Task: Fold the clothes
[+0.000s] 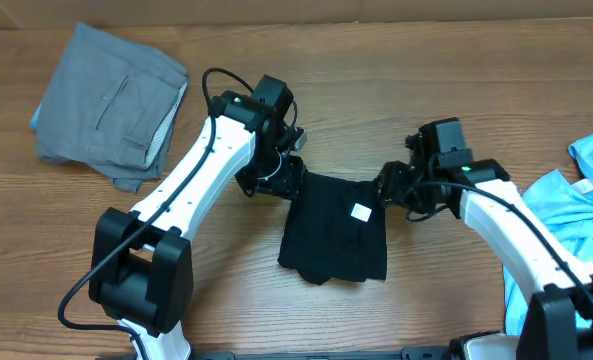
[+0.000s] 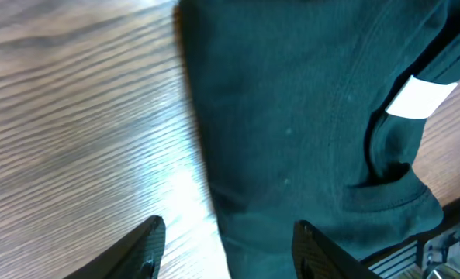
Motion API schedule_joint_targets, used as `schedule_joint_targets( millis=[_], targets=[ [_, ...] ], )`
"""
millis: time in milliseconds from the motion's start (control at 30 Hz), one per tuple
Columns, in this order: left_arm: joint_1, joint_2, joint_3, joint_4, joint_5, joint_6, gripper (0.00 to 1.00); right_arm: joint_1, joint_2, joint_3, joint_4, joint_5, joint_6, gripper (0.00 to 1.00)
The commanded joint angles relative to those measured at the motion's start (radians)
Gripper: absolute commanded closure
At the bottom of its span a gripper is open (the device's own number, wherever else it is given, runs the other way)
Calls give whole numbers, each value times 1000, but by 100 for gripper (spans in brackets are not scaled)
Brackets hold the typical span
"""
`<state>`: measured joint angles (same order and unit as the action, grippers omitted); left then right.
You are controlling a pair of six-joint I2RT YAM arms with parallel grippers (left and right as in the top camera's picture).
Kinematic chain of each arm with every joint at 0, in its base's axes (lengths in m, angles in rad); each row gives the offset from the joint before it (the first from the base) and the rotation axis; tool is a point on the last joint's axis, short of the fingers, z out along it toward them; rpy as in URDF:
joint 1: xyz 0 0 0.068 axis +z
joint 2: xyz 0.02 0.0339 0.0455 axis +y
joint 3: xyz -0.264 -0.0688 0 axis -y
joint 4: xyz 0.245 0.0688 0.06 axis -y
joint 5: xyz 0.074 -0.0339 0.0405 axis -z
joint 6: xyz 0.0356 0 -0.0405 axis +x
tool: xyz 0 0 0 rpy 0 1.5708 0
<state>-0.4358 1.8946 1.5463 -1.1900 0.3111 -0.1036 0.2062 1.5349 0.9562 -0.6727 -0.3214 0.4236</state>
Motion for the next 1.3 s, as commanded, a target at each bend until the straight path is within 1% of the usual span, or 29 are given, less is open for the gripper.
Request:
schedule_joint_targets(
  millis=[0, 33, 167, 267, 367, 433, 467, 500, 533, 567, 600, 633, 800, 867, 967, 1100, 1133, 1167, 1267],
  targets=[
    [3, 2, -28, 34, 80, 14, 45, 23, 28, 18, 38, -6, -11, 83],
    [3, 2, -35, 45, 90, 14, 44, 23, 29, 18, 40, 35, -7, 96],
    [3, 2, -48, 53, 109, 14, 44, -13, 19, 42, -18, 262, -14, 96],
    [3, 2, -56, 55, 108, 15, 44, -47, 8, 82, -53, 302, -84, 96],
    [3, 2, -68, 72, 109, 14, 44, -60, 2, 91, -31, 303, -83, 96],
    [3, 2, -76, 81, 109, 14, 44, -60, 9, 90, -11, 323, -79, 92],
    [3, 2, -82, 86, 109, 14, 44, -60, 13, 90, -3, 324, -79, 87],
    [3, 2, -87, 90, 109, 14, 44, -60, 13, 90, -1, 323, -79, 75],
    [3, 2, -91, 91, 109, 14, 43, -60, 13, 91, -8, 321, -79, 61],
    [3, 2, -96, 92, 113, 14, 40, -61, 8, 95, -30, 316, -79, 58],
    [3, 2, -101, 92, 120, 14, 38, -61, 3, 102, -63, 300, -79, 57],
    [3, 2, -106, 91, 130, 15, 39, -62, -3, 112, -103, 276, -80, 57],
    [2, 2, -124, 92, 196, 39, 38, -61, -35, 132, -364, 45, -105, 57],
    [-2, 2, -124, 93, 211, 49, 38, -53, -34, 118, -442, -4, -122, 54],
    [-13, 2, -124, 112, 210, 56, 37, -23, -34, 55, -461, -64, -121, 53],
    [-29, 2, -124, 138, 210, 56, 36, 30, -34, -31, -404, -149, -121, 53],
    [-32, 2, -124, 141, 211, 56, 36, 45, -34, -50, -377, -168, -120, 54],
    [-35, 2, -124, 142, 210, 56, 36, 57, -34, -64, -357, -176, -114, 60],
    [-43, 2, -124, 144, 210, 56, 36, 85, -34, -86, -313, -132, -62, 96]
  ],
)
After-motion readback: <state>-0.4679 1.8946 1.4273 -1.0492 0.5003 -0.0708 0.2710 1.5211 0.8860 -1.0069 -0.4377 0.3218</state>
